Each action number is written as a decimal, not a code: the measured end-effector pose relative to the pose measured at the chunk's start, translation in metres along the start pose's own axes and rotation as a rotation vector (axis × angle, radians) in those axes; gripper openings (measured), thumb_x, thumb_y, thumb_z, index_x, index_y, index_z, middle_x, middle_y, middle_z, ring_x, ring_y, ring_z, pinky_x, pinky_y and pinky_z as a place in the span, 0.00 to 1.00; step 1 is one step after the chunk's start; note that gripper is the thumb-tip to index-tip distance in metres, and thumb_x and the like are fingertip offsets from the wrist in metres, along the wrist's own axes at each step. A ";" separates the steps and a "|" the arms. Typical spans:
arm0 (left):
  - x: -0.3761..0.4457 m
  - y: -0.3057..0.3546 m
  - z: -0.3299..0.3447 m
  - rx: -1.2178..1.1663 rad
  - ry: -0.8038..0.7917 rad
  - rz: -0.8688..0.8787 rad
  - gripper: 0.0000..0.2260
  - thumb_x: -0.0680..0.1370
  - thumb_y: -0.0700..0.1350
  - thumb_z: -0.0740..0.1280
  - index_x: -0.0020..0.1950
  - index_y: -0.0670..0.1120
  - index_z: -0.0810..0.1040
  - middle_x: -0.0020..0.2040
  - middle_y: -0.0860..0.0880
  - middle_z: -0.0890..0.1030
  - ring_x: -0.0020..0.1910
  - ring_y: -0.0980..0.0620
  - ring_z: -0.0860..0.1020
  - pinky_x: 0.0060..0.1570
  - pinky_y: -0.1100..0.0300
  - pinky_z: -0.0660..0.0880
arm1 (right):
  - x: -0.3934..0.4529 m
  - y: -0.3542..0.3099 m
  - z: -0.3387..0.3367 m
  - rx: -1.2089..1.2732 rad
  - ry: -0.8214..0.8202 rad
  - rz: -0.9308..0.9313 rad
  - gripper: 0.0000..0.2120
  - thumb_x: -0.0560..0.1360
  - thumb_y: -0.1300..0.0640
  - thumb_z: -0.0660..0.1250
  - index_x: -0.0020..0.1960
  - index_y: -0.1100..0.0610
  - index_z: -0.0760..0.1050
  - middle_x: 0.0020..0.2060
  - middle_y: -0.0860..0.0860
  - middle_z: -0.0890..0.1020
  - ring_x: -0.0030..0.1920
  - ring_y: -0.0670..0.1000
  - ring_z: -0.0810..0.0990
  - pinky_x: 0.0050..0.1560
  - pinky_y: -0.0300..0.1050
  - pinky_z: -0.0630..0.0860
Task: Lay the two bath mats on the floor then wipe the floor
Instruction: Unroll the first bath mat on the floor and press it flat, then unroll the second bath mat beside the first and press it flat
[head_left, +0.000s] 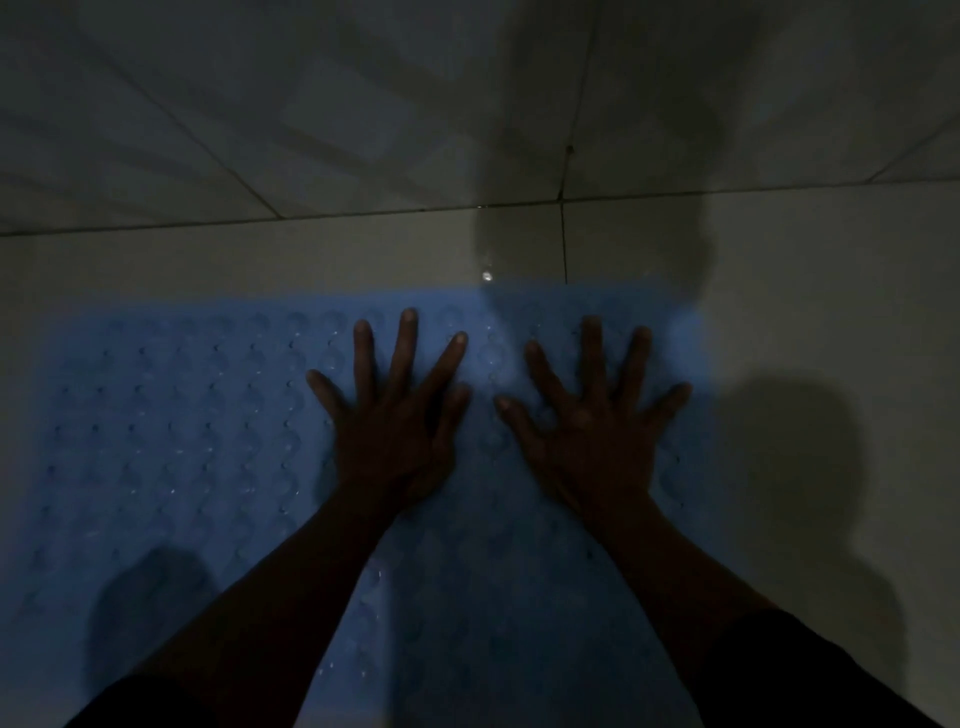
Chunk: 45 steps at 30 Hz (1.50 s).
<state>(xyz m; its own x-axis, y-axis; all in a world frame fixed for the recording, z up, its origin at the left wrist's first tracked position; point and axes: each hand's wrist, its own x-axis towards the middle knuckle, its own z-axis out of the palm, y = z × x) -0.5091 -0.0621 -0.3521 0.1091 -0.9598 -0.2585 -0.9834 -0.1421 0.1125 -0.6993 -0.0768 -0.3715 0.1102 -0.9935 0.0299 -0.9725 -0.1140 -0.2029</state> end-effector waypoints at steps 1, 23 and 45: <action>0.000 0.000 0.000 0.000 -0.005 -0.004 0.25 0.81 0.66 0.44 0.76 0.69 0.39 0.79 0.56 0.33 0.77 0.44 0.30 0.68 0.25 0.38 | 0.000 0.000 0.000 0.007 0.008 0.003 0.30 0.74 0.28 0.57 0.74 0.37 0.64 0.78 0.54 0.59 0.77 0.68 0.51 0.66 0.80 0.45; -0.032 -0.038 -0.008 -0.128 -0.020 0.080 0.27 0.83 0.61 0.49 0.80 0.60 0.44 0.82 0.47 0.45 0.80 0.45 0.43 0.71 0.29 0.47 | -0.024 -0.075 -0.029 0.073 -0.292 0.245 0.26 0.82 0.43 0.49 0.79 0.43 0.50 0.79 0.54 0.47 0.78 0.61 0.44 0.72 0.70 0.50; -0.123 -0.430 -0.199 -0.536 0.326 -0.309 0.27 0.78 0.48 0.67 0.75 0.46 0.65 0.73 0.42 0.66 0.69 0.40 0.69 0.64 0.42 0.70 | 0.032 -0.484 -0.186 0.166 -0.297 -0.283 0.30 0.78 0.52 0.65 0.77 0.57 0.59 0.71 0.63 0.67 0.70 0.62 0.68 0.67 0.49 0.66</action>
<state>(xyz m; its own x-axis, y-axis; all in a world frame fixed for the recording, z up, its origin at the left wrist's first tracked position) -0.0707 0.0688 -0.1776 0.4926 -0.8680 -0.0630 -0.7027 -0.4395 0.5595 -0.2636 -0.0521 -0.0904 0.4448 -0.8792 -0.1707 -0.8523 -0.3570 -0.3824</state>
